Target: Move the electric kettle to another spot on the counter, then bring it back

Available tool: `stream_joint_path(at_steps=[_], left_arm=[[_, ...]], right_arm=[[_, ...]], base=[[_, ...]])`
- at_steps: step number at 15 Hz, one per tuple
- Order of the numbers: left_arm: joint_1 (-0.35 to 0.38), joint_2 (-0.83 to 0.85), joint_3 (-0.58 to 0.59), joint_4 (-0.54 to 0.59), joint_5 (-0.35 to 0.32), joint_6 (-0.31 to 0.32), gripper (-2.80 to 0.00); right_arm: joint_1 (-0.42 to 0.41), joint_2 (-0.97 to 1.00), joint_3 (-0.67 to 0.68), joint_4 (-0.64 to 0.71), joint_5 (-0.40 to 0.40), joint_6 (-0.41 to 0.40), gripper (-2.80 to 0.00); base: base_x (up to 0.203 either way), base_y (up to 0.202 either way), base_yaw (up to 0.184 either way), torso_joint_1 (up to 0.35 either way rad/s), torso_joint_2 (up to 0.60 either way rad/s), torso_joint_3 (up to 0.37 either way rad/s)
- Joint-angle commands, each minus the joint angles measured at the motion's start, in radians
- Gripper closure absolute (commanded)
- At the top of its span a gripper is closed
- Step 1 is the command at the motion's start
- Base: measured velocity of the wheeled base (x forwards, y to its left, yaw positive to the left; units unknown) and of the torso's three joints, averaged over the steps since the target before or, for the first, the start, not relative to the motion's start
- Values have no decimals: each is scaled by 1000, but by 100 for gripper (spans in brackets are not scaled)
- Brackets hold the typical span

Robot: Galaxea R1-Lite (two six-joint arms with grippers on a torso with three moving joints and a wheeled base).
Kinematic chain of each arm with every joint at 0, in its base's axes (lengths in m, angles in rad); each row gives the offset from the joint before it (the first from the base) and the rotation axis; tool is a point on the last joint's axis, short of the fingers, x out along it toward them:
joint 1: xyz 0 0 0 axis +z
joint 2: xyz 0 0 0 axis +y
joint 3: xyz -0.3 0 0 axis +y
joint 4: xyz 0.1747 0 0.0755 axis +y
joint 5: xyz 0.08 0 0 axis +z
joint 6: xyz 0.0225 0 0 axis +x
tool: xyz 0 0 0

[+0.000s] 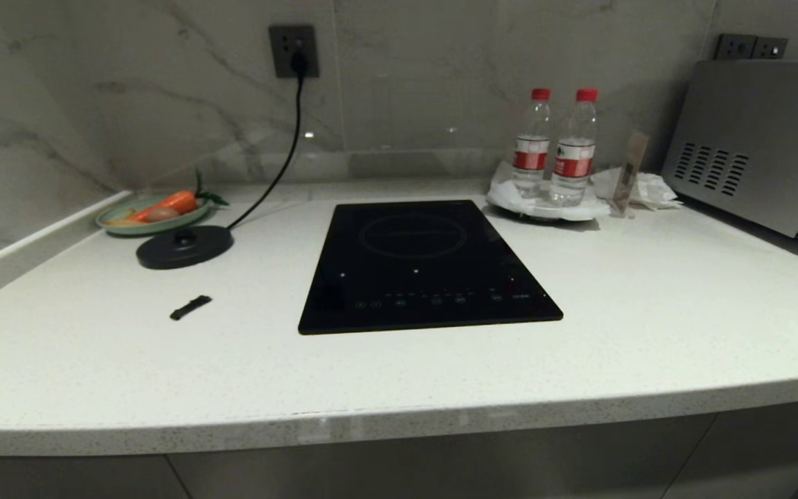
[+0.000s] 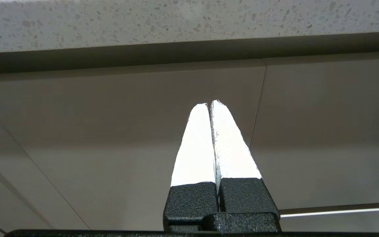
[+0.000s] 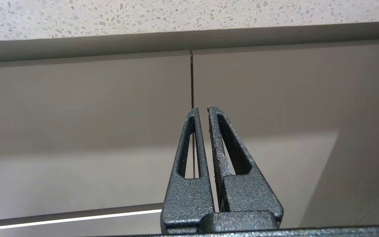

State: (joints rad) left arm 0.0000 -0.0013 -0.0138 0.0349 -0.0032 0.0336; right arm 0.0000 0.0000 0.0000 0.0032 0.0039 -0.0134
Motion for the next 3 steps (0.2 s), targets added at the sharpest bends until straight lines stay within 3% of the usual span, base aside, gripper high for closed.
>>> stream_joint_path(at_steps=[1,3], left_arm=[[0,0,0,0,0,0,0],[0,0,0,0,0,0,0]], right_arm=[[0,0,0,0,1,0,0],[0,0,0,0,1,0,0]], base=[[0,0,0,0,0,0],[0,0,0,0,0,0]])
